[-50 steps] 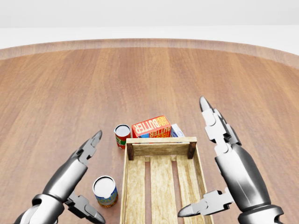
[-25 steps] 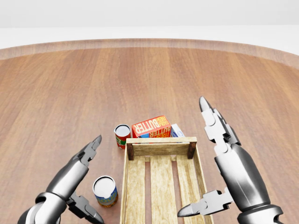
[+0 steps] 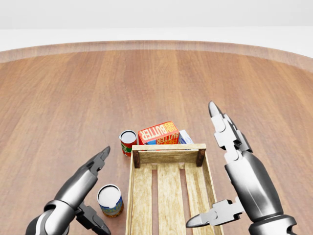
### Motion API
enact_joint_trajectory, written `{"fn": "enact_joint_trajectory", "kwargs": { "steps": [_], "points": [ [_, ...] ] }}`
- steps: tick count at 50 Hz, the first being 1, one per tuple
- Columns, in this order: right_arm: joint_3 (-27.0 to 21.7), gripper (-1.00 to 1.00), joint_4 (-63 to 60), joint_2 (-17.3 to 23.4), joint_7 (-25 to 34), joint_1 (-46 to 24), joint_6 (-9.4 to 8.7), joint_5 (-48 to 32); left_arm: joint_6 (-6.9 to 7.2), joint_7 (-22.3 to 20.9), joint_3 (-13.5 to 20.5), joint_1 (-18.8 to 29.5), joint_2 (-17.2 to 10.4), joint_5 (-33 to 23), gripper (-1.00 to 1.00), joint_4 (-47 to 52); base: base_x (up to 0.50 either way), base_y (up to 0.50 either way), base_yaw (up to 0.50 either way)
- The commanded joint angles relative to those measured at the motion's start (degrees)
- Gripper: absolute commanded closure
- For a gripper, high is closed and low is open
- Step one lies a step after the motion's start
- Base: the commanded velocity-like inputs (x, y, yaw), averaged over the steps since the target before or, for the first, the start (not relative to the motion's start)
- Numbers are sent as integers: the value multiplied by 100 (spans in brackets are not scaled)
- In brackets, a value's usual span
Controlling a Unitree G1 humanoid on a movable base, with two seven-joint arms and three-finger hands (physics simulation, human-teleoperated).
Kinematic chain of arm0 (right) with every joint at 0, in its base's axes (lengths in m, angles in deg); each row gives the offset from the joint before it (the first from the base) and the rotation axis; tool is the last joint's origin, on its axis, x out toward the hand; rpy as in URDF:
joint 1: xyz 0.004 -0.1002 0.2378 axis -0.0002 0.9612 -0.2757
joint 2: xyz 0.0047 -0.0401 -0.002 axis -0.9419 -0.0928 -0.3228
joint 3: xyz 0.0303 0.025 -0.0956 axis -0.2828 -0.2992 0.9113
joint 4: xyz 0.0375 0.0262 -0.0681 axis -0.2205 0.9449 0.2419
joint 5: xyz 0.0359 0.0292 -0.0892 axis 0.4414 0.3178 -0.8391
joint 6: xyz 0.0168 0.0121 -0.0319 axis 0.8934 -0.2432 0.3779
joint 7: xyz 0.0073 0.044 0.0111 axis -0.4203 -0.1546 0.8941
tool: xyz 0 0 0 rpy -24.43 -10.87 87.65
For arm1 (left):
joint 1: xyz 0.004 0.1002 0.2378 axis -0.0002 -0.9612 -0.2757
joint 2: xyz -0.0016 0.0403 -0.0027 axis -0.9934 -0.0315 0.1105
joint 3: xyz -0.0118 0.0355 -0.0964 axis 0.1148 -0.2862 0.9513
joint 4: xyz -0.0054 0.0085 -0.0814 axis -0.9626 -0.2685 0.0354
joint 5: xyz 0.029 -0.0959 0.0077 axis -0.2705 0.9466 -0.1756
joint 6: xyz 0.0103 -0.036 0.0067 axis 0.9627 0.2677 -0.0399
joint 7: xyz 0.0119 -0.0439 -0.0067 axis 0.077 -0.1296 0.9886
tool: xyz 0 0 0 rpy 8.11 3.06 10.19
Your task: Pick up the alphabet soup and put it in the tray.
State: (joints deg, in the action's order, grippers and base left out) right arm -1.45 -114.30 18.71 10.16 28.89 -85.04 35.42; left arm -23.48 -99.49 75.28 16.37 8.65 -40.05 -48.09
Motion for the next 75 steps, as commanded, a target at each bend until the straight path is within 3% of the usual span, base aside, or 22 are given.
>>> {"fn": "enact_joint_trajectory", "kwargs": {
  "steps": [1, 54, 75],
  "points": [
    [1, -98, -9, -2, 6, 3, 0, -11, 0, 61, -33, 104, -7, -60, -100, -280, 0, 0, 0],
    [53, -98, 19, -2, -3, -5, 0, -38, 0, 372, -102, 488, -72, -284, -100, -1253, 0, 0, 0],
    [65, -98, 35, -2, -20, -8, 0, -46, 0, 467, -140, 774, 7, -49, -100, -1917, 0, 0, 0]
  ]
}}
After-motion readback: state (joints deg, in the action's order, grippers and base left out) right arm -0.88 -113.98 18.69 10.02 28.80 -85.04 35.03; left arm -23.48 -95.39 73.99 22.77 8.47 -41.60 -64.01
